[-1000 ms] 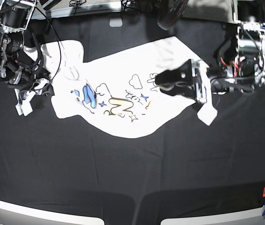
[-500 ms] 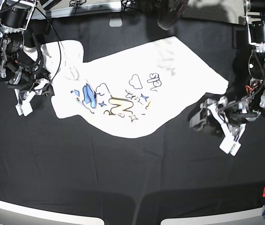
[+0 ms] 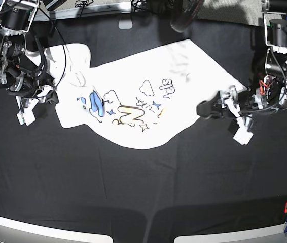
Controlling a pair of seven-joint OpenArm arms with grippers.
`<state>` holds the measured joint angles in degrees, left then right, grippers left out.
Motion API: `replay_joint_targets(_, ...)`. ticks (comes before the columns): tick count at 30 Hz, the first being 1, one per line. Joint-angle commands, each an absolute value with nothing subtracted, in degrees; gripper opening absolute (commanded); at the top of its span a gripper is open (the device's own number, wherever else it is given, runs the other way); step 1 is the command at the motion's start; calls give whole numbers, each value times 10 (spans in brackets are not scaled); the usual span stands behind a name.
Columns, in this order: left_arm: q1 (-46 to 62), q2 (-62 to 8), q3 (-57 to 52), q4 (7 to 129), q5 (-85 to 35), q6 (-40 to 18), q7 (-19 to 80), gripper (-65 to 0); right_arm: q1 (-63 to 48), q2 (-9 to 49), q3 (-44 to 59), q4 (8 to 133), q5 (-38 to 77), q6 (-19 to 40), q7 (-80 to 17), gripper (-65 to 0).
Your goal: Layout the t-shirt on the table in an organized manner, then fold the t-shirt properly
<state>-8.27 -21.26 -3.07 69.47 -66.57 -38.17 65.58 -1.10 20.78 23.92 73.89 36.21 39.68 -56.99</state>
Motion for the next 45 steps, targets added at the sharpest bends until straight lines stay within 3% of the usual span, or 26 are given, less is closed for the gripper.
replay_joint_targets(1,-96,-213,-33,705,-704,-398,652,-330,-7,215,240,745,362,400,-575,-650)
replay_joint_targets(6,-95,-162,-33,705,-734,-400,676,-330,-7,215,240,745,362,400,-575,-650)
replay_joint_targets(14,-95,-91,-33,705,-611,-400,708,-330,-7,215,240,745,362,400,-575,-650)
replay_joint_targets(17,-95,-75,-33,705,-704,-400,796,-330,-6,215,240,745,362,400,-574,-650)
replay_joint_targets(20,-95,-58,-33,705,-841,-400,800,-330,-7,215,240,745,362,400,-574,-650)
replay_joint_targets(23,-96,-48,-33,705,-850,-400,800,-330,-7,215,240,745,362,400,-574,-650)
replay_joint_targets(29,-103,-61,-33,705,-850,-400,800,-330,-6,215,240,745,362,400,-574,-650)
replay_joint_targets(36,-152,-129,-33,705,-850,-400,800,-330,-7,215,240,745,362,400,-574,-650)
replay_joint_targets(41,-153,-154,-33,705,-678,-400,699,-330,-7,215,240,745,362,400,-574,-650)
replay_joint_targets(45,-149,-141,-33,705,-593,-400,695,-330,-6,215,240,745,362,400,-574,-650)
